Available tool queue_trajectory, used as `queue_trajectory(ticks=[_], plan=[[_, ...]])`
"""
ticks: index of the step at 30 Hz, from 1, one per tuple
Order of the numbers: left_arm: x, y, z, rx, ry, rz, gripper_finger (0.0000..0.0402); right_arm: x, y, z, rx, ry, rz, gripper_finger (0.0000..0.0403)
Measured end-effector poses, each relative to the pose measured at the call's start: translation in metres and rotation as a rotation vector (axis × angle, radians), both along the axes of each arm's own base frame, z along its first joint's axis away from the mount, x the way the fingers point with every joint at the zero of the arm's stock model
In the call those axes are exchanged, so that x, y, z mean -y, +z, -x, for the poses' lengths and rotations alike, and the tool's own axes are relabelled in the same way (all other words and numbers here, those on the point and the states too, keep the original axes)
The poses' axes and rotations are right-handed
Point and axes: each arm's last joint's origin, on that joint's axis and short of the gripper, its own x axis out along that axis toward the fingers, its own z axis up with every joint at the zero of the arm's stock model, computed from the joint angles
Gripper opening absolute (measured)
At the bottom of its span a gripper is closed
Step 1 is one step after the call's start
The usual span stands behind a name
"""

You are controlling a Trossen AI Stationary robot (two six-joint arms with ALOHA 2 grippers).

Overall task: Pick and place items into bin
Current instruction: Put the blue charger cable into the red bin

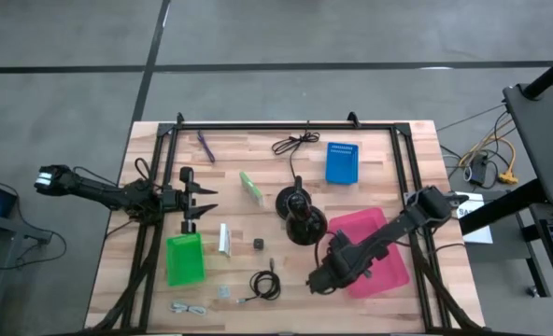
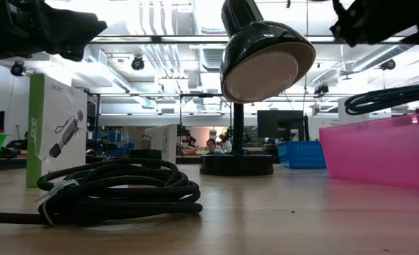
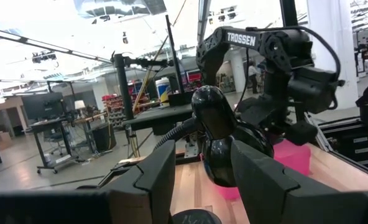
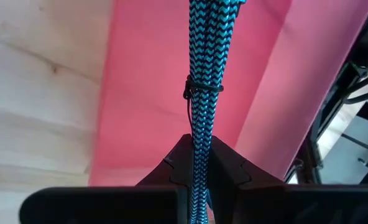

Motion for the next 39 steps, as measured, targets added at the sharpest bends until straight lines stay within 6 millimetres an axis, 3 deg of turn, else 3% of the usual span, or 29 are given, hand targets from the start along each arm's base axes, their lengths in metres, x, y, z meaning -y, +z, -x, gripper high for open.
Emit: queue_trajectory(ticks=[17,39], plan=[[0.0,0.0,0.0,0.0,-0.003,-0.001,0.0141,0.025,-0.003,-0.011,0.004,-0.034,-0.021,0.0018],[0.0,0.0,0.0,-0.001,0.001,0.0,0.0141,0.029,-0.041,-0.002,-0.008,-0.034,-0.016,0.0018]])
